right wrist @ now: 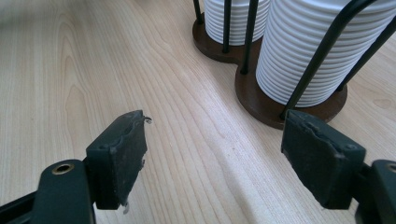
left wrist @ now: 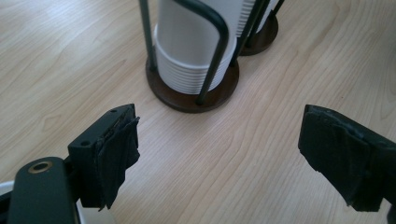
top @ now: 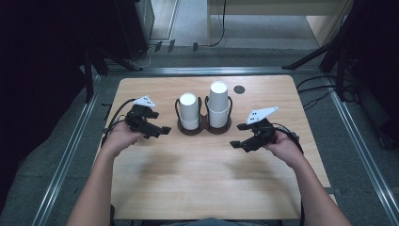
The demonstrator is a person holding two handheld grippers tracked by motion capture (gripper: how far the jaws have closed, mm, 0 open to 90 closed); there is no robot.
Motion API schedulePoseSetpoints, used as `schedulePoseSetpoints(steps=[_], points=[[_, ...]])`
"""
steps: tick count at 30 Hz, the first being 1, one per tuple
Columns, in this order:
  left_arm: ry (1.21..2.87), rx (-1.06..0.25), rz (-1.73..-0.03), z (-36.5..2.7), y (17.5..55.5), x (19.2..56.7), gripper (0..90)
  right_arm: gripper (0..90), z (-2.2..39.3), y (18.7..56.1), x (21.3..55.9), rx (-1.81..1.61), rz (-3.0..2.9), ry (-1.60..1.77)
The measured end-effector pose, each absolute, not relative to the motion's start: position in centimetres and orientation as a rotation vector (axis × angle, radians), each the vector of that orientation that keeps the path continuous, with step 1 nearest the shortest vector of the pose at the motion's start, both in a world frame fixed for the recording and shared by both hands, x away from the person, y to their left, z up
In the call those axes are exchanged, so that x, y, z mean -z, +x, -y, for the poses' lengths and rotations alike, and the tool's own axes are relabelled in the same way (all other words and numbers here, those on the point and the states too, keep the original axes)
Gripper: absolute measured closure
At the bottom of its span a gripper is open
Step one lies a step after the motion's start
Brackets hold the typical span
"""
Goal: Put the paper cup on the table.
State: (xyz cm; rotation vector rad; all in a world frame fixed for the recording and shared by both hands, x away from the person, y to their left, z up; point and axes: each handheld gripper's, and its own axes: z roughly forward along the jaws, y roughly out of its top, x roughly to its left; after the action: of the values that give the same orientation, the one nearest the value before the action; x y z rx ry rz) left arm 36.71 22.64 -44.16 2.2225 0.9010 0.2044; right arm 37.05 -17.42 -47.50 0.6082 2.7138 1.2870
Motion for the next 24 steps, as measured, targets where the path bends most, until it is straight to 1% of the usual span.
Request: schedulePoseSetpoints(steps=[19,24], points=[[2.278,-0.113,-0.777,-18.6,35.3,45.6,12.4,22.2,17.4,37.0,47.5,-1.282,-2.716,0.602],[2.269,-0.080,-0.715,-17.3,34.9,45.3,12.3,22.2,17.4,37.0,47.6,-1.273,-2.723,0.602]])
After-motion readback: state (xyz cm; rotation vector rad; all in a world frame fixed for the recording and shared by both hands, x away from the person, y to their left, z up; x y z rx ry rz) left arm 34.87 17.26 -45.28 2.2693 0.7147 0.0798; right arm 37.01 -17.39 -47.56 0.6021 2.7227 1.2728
